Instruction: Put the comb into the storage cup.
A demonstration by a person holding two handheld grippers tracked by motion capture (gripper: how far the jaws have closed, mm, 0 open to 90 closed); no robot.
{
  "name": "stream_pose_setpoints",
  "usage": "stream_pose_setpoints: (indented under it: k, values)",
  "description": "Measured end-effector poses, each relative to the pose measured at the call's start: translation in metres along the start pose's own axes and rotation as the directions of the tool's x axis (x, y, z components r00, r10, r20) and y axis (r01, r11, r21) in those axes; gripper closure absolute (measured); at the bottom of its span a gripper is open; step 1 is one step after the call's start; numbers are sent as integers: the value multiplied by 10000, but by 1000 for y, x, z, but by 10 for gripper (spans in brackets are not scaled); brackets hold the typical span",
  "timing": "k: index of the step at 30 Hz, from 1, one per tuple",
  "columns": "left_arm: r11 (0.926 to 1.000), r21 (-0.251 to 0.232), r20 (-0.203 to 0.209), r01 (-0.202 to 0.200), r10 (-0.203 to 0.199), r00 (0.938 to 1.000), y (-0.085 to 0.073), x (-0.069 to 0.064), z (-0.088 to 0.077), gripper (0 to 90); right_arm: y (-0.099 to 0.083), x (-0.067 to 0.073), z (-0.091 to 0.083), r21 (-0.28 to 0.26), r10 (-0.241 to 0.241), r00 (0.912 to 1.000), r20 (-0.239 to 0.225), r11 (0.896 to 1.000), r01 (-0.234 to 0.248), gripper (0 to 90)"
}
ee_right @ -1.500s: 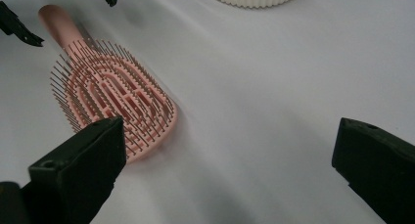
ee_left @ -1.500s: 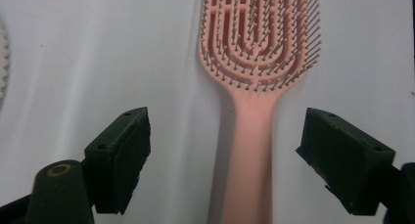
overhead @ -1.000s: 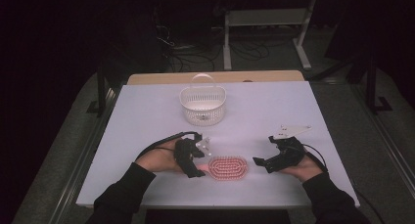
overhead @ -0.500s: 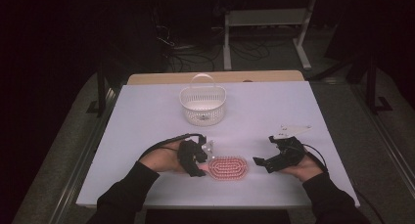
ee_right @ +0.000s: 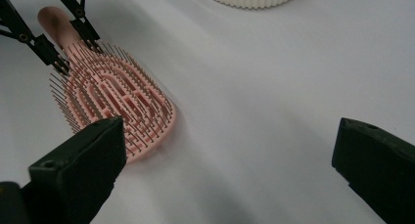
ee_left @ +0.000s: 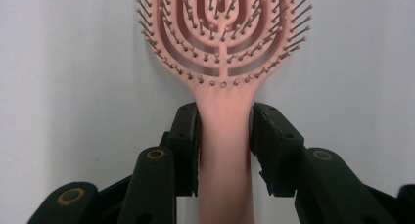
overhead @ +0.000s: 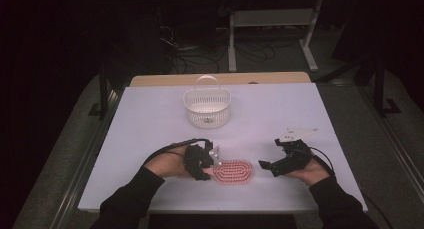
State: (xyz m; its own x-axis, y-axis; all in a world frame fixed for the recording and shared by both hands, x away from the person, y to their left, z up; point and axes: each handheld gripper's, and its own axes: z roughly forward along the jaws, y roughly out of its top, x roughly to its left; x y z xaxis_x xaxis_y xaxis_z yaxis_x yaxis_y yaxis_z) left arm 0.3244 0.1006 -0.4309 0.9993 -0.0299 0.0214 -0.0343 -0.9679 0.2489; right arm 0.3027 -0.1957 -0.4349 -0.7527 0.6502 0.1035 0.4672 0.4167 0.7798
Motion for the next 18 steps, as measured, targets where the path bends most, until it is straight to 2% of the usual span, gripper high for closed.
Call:
stream_pose_setpoints:
  k: [18]
  values:
    - [9993, 183, -57, 324, -323, 9995, 3, 0, 1, 697, 0, 0, 0, 7, -20, 10000, 5, 10000, 20, 0]
